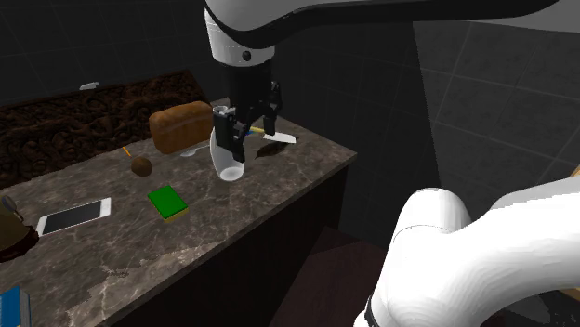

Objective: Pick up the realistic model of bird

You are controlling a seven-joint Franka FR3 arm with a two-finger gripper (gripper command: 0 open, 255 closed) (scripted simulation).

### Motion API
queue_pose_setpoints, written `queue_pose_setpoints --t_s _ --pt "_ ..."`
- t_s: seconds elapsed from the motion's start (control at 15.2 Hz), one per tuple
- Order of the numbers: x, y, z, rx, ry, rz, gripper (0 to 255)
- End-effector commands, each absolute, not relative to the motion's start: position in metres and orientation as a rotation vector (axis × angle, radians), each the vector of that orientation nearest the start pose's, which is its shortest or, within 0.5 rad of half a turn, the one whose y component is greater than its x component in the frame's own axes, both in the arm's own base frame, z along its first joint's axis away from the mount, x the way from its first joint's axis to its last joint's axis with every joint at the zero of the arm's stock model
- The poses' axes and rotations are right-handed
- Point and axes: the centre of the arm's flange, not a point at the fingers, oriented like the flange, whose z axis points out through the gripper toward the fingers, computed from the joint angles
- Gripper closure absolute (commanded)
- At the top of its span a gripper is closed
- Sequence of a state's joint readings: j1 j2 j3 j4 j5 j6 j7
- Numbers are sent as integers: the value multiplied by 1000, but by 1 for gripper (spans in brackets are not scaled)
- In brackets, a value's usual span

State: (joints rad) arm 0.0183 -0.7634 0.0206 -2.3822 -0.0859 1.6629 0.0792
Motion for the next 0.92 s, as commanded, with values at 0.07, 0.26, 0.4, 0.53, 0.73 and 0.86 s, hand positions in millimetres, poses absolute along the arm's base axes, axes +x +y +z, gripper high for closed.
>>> queue_pose_setpoints --t_s 0.07,0.26,0.4,0.53,0.73,0.86 --pt "319 -7 574 -3235 11 -83 0" --pt "313 -44 558 -3223 -147 -90 0" --pt "311 -69 547 -3211 -252 -94 0" --pt "311 -95 536 -3195 -356 -99 0" --pt "313 -132 520 -3165 -510 -105 0" --pt "317 -157 508 -3140 -612 -109 0"
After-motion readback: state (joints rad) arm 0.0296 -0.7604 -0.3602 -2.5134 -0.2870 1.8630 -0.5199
